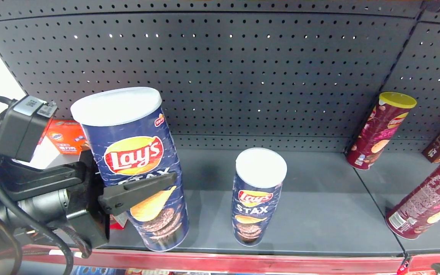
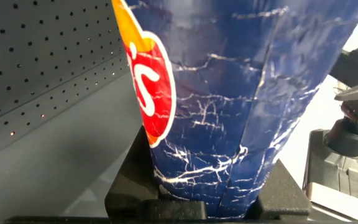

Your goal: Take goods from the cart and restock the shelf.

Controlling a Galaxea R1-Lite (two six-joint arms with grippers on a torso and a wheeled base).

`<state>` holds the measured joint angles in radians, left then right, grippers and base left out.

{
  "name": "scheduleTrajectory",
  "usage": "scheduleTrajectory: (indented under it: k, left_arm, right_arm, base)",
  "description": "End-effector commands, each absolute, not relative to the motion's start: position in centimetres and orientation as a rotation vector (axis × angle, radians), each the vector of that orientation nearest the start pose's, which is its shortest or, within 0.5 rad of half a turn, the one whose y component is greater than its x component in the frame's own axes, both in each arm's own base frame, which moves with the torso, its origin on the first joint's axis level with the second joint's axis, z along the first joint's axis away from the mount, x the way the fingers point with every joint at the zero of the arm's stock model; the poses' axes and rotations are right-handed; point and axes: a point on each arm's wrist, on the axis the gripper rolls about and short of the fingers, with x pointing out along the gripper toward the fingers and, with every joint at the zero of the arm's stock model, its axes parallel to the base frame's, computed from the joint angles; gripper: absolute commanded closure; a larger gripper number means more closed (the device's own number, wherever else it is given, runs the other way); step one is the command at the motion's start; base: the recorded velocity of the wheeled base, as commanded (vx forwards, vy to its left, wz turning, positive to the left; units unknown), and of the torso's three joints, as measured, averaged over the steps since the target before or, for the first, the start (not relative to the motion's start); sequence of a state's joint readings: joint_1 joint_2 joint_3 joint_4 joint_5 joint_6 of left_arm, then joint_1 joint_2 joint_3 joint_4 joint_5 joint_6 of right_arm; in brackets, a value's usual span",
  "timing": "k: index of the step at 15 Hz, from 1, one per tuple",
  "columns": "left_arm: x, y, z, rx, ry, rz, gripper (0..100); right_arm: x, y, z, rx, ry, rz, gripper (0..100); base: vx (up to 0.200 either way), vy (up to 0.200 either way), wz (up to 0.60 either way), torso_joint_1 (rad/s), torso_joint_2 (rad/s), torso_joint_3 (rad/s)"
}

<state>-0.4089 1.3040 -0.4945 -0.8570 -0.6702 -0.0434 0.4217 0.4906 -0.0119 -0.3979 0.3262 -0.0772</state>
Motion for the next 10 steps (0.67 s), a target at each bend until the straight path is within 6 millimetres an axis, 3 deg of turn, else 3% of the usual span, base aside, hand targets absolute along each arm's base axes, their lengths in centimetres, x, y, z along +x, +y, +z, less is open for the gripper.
scheduleTrajectory:
  k: [1,4,10]
  left_arm:
    - [16.9,-8.9,21.9,-0.032,-0.029,-1.082,100]
    - [16.9,-8.9,21.9,-0.031,-0.029,-1.085,100]
    - [16.9,-9.1,22.1,-0.028,-0.041,-1.094,100]
  right_arm:
    - [-2.2,-0.6,8.6,0.008,-0.06,0.544,0]
    - [-2.1,-1.0,7.6,0.012,0.002,0.337,0]
    - [-2.1,-1.0,7.6,0.008,0.0,0.341,0]
  base:
    - [0.0,0.0,0.0,0.0,0.0,0.0]
    - [0.0,0.0,0.0,0.0,0.0,0.0]
    - [0.0,0.0,0.0,0.0,0.0,0.0]
